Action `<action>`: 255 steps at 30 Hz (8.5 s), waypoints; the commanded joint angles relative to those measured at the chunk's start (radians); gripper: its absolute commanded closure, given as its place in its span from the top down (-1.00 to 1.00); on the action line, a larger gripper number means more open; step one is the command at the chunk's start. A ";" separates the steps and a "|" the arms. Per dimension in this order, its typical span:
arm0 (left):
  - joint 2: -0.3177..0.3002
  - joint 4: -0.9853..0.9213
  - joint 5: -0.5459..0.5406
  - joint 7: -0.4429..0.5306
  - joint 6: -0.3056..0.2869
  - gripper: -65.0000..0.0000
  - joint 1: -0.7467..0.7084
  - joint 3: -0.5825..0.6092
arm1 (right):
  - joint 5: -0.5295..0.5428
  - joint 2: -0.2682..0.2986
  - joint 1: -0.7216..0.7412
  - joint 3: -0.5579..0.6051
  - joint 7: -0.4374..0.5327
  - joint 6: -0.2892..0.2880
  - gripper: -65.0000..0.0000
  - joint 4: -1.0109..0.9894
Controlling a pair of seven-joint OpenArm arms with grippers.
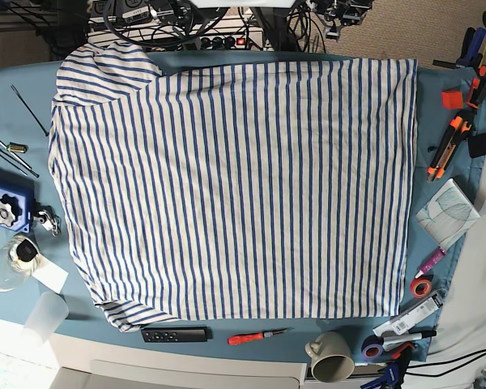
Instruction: Fold the T-shirt properly
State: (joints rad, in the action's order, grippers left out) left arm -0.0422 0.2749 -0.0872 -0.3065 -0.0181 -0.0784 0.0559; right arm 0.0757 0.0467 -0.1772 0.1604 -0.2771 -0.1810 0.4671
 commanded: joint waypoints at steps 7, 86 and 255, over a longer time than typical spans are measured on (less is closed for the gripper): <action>-0.002 0.004 0.005 -0.007 -0.003 -1.00 -0.005 0.000 | -0.002 0.003 -0.003 0.002 -0.004 -0.005 -0.88 0.009; -0.176 2.001 -0.048 -0.294 0.227 -1.00 -1.030 -0.341 | 0.111 0.282 -0.856 -0.326 -0.515 -0.001 -0.88 1.712; -0.174 1.989 -0.194 -0.543 -0.005 -1.00 -0.661 -0.341 | 1.147 0.280 -0.385 -1.072 -0.879 -0.517 -1.00 1.160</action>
State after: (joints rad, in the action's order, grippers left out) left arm -0.2089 2.2459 -0.2829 -0.8604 -0.0238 -0.7326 -0.2817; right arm 1.1995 0.3099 -0.5571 -0.9012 -1.1755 -0.6926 1.6077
